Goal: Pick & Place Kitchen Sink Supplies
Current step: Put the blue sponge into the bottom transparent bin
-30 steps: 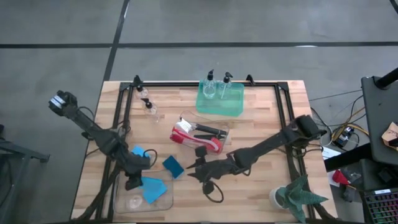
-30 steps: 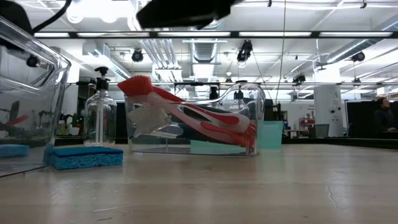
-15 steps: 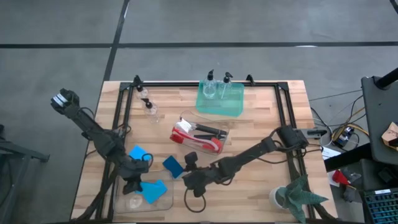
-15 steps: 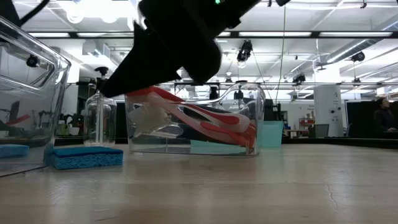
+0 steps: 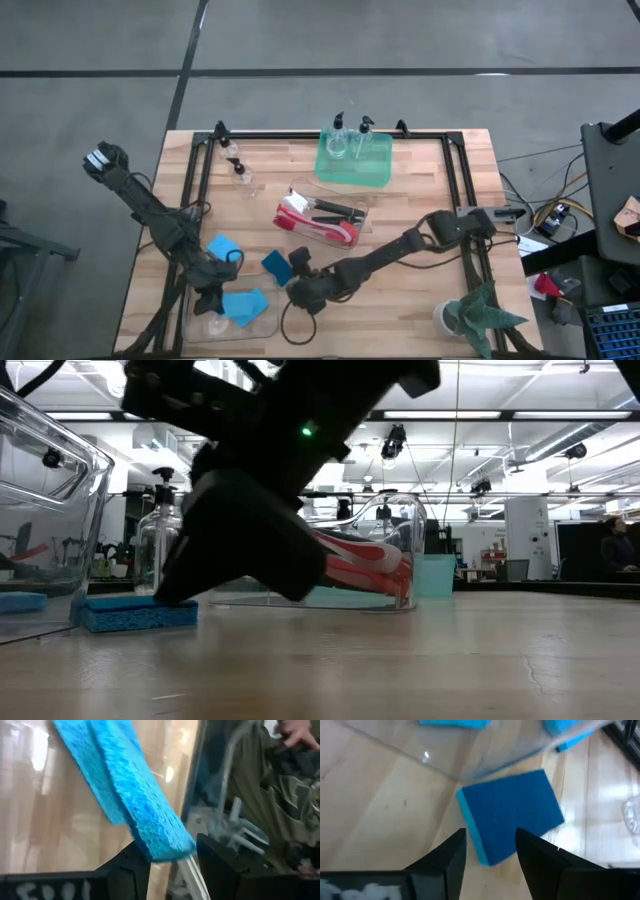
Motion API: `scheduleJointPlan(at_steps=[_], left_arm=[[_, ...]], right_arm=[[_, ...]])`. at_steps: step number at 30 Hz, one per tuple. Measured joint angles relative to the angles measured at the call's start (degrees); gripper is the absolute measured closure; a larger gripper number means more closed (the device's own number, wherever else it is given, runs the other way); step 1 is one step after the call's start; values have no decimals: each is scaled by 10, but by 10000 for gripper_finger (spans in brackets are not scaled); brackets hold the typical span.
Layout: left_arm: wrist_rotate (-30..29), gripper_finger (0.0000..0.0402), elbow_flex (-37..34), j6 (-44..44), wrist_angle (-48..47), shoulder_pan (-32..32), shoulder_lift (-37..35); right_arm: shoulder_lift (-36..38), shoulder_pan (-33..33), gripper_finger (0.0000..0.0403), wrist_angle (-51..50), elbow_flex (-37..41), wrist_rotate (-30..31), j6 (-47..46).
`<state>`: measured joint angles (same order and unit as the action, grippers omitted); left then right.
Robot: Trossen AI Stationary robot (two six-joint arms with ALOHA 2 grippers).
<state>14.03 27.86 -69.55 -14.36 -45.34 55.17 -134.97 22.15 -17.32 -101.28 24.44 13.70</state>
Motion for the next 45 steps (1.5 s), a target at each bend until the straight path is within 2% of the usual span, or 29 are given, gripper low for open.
scheduleJointPlan(at_steps=[4,17,21,26,32,38,45], left_arm=[[14,252,0,-12,-1,0,-2],[53,252,0,-36,-2,-1,-8],[61,252,0,-41,-2,-1,-17],[71,252,2,-57,-2,-2,-28],[71,252,2,-68,-2,-2,-46],[42,252,2,-7,-2,-2,-64],[-1,252,2,50,-2,-2,-66]], right_arm=[[-19,0,246,-11,-23,13,3],[-29,-10,275,-20,-20,11,3],[-29,-10,312,-20,-17,11,-2],[-29,-10,383,-25,-16,11,-13],[-24,-8,393,-50,-16,13,-29],[-4,8,394,-106,-14,53,-51],[29,35,394,-114,-14,57,-62]])
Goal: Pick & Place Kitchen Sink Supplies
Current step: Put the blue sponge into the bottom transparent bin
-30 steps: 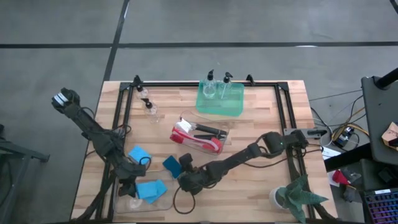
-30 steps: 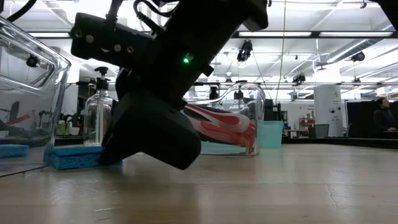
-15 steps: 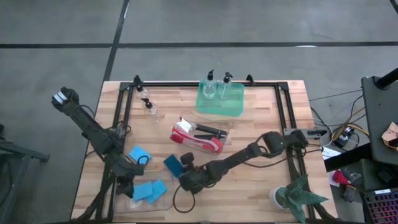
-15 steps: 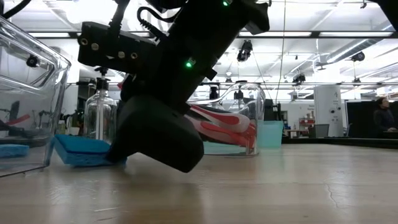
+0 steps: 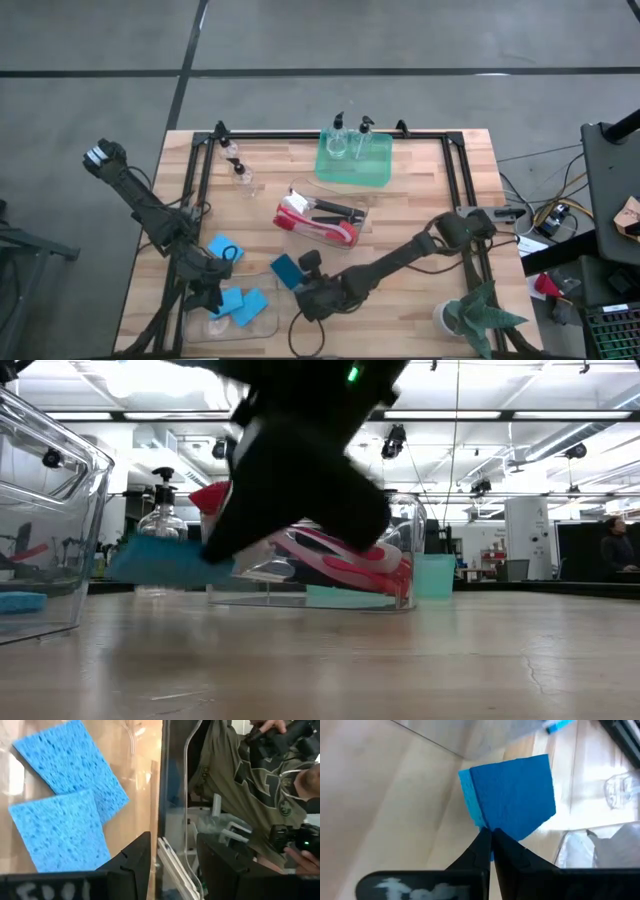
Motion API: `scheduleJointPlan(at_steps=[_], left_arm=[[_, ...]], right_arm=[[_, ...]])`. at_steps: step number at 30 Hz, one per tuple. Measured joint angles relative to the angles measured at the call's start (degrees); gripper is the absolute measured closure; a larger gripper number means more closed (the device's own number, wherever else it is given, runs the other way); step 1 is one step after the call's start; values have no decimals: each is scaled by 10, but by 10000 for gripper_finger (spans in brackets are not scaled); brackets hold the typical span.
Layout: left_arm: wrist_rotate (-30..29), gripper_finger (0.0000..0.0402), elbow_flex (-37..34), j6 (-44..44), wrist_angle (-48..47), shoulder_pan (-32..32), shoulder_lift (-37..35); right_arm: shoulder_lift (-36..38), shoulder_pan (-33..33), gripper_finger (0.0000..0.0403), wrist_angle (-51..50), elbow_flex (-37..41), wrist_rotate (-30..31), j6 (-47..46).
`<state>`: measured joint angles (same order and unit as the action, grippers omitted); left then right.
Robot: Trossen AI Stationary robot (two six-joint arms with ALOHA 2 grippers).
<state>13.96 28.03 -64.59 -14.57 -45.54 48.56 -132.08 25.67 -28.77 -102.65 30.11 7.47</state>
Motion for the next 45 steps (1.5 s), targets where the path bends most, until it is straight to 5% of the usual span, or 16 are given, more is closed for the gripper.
scheduleJointPlan(at_steps=[10,17,27,40,45], left_arm=[[-4,252,0,3,0,0,0],[-5,252,-1,7,0,0,0],[2,252,-1,4,0,0,0],[33,252,-1,-29,-2,1,-31],[16,252,-1,-25,-10,1,-48]], right_arm=[[60,31,394,-57,-1,122,-27],[75,44,394,23,-1,123,37],[70,40,394,192,-1,-14,139],[53,-13,394,252,1,-169,102],[33,-16,363,254,-2,-147,97]])
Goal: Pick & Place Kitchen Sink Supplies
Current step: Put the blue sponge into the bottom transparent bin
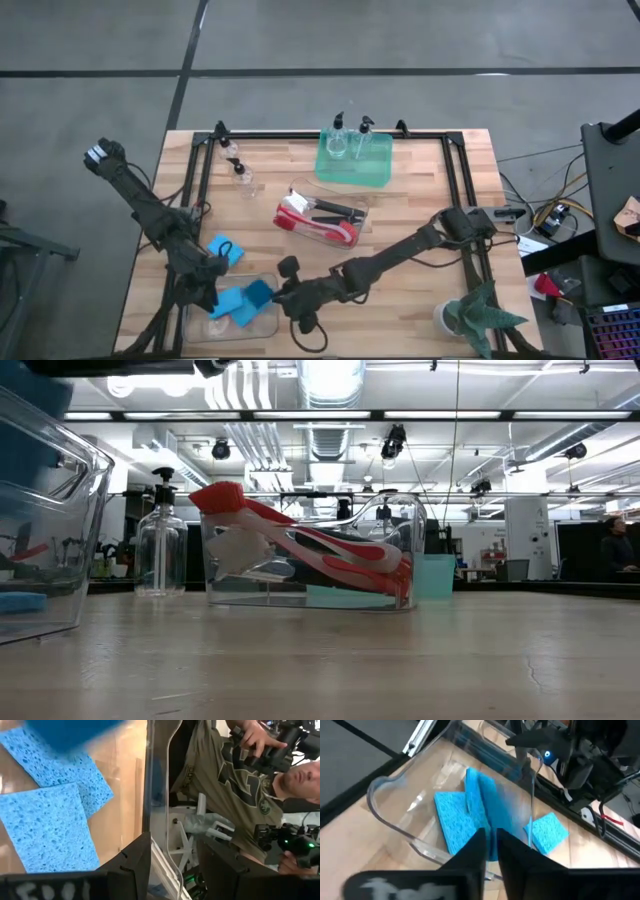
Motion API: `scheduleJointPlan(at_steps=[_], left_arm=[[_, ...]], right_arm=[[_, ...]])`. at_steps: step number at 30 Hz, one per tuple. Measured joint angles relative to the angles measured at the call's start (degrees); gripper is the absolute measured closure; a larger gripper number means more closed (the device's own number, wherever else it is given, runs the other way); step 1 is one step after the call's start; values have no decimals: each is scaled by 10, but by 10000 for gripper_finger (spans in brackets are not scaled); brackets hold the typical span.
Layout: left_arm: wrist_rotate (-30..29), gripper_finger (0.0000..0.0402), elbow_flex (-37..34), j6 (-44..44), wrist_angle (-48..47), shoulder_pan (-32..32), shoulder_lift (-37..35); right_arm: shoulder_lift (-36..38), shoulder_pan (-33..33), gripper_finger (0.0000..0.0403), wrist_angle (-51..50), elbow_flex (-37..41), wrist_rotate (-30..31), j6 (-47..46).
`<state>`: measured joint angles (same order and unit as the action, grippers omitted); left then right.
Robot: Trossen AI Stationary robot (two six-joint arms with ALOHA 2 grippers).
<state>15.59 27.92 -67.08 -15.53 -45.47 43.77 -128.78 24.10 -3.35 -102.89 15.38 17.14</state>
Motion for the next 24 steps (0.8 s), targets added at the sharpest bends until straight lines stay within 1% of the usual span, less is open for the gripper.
scheduleJointPlan(at_steps=[4,8,11,14,17,20,24], left_arm=[[-7,252,0,24,0,0,-3],[-32,252,0,65,0,0,-3],[-58,252,0,100,1,0,-2],[-81,252,0,119,8,0,-2],[-122,252,0,149,13,5,-3],[-174,252,0,160,4,13,-3],[-207,252,2,168,-25,32,-9]], right_arm=[[0,0,305,5,0,1,-25],[7,6,246,-16,-4,28,-31],[26,14,220,-35,-6,30,-31],[49,22,213,-50,-7,29,-42],[66,27,213,-77,-7,29,-64],[80,33,218,-109,-7,28,-97],[91,46,227,-153,-7,28,-136]])
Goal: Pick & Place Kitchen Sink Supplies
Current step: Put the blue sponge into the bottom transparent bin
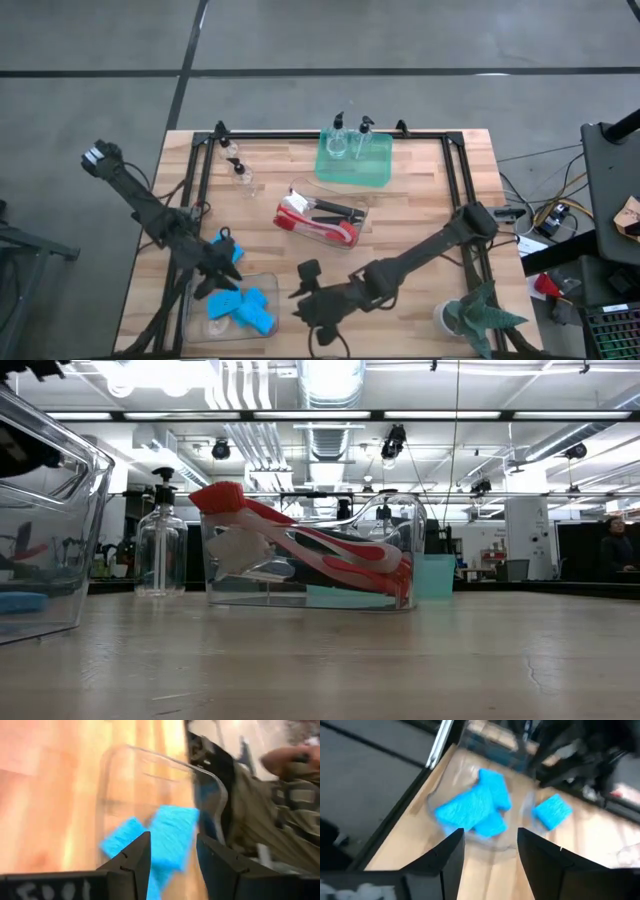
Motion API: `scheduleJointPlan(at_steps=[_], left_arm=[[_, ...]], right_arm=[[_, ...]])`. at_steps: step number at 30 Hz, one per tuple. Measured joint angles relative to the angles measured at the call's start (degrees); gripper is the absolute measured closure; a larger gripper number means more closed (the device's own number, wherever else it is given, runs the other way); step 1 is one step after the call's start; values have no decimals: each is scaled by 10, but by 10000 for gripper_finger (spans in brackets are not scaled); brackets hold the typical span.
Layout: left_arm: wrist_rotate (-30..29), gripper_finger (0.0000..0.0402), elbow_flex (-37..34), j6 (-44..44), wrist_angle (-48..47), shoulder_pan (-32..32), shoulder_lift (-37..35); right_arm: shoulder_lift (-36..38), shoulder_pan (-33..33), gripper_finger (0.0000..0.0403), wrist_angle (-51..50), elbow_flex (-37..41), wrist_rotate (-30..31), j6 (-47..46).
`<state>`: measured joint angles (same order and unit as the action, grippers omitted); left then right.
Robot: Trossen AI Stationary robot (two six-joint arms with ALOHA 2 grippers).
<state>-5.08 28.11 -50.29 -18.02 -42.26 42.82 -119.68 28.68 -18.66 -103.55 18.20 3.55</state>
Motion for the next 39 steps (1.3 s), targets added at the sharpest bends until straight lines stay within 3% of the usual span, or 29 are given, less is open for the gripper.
scheduleJointPlan(at_steps=[3,9,12,17,24,39], left_arm=[[-35,254,13,15,-49,15,-8],[-119,269,60,40,-263,39,-11],[-133,274,62,24,-324,39,-5],[-149,273,39,38,-333,50,8],[-125,252,13,68,-334,81,52],[-98,198,10,110,-300,128,237]], right_arm=[[2,7,233,-21,1,-2,-19],[3,18,246,-26,2,0,-25],[3,20,252,-26,5,-1,-26],[3,21,262,-24,6,0,-26],[3,21,276,-21,13,0,-32],[3,21,305,-21,25,-1,-36]])
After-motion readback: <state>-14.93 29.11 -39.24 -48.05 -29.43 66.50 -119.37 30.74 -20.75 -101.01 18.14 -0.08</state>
